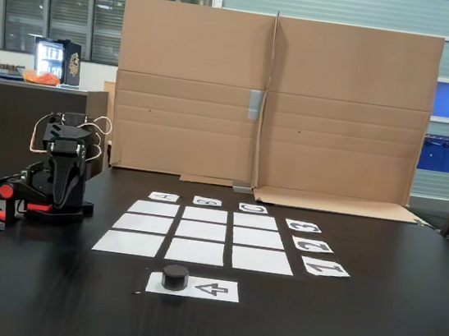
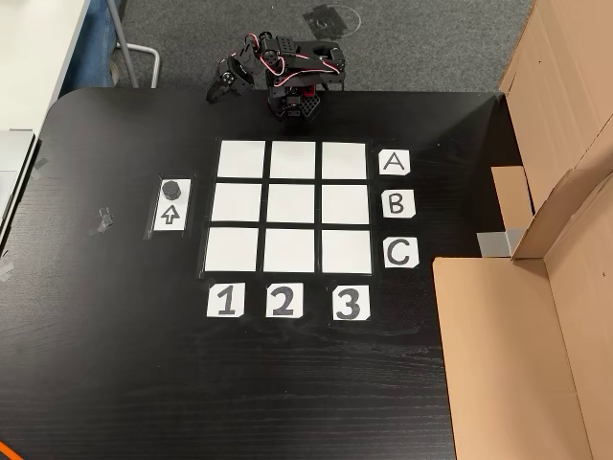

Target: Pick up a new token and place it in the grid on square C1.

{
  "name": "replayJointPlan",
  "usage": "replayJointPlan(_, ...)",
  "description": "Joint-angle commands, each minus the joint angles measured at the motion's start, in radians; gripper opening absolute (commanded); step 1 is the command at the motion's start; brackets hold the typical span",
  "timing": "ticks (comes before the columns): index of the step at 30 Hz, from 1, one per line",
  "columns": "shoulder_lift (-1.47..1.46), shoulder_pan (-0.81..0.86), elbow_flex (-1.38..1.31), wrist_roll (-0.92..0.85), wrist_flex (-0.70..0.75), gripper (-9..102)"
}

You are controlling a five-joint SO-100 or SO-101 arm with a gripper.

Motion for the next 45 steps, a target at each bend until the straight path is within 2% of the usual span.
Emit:
replayJointPlan(1, 0.009, 0.009, -0.017, -0.006, 0.003, 0)
replayJointPlan(13, -0.006, 0.006, -0.026, -0.006, -0.009, 0)
replayJointPlan(18, -0.114, 0.015, -0.138, -0.011, 0.005, 0)
replayJointPlan(22, -0.206, -0.002, -0.201, -0.011, -0.066, 0)
replayJointPlan(27, -0.337, -0.057, -0.348, -0.009, -0.069, 0)
replayJointPlan(36, -0.580, -0.160, -0.580, -0.011, -0.061, 16)
replayJointPlan(45, -0.818, -0.239, -0.825, -0.012, -0.061, 19)
